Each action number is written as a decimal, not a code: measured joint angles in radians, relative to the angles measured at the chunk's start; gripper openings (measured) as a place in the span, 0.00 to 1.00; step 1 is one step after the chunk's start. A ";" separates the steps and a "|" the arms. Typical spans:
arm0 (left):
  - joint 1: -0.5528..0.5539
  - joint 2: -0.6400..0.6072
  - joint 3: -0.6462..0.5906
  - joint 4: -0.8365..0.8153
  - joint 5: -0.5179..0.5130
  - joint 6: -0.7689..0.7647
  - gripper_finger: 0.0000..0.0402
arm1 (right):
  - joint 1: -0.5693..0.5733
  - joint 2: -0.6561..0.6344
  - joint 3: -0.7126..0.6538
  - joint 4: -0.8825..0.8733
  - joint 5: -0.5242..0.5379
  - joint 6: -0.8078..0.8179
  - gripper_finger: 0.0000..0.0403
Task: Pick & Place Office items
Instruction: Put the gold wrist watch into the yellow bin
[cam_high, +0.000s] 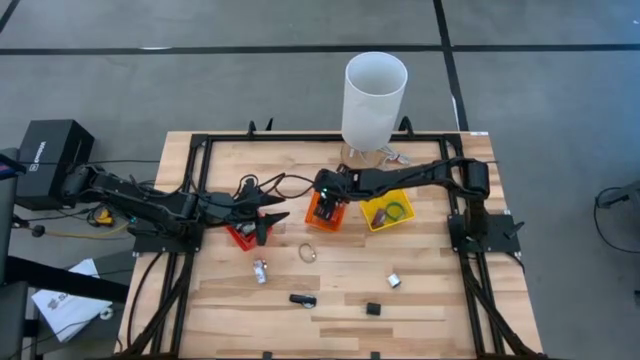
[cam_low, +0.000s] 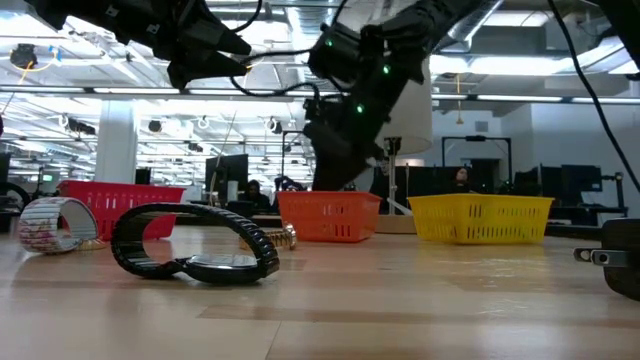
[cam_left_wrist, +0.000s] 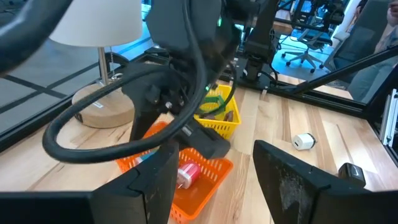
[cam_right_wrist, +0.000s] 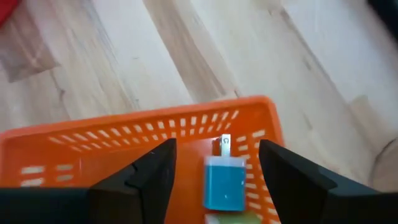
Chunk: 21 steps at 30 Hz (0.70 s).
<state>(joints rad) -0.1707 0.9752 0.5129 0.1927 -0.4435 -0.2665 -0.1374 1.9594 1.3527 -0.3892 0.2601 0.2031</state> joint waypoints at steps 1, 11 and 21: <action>0.000 0.000 0.000 0.000 0.000 0.000 0.51 | 0.003 0.000 0.027 -0.034 0.000 -0.019 0.54; 0.000 0.000 0.000 0.000 0.000 0.000 0.51 | 0.115 0.000 0.224 -0.317 -0.016 -0.062 0.52; 0.000 0.000 0.000 0.000 0.003 0.000 0.51 | 0.245 0.000 0.244 -0.319 -0.142 -0.107 0.52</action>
<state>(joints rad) -0.1711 0.9752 0.5129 0.1926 -0.4408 -0.2665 0.1075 1.9591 1.5970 -0.7079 0.1178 0.0962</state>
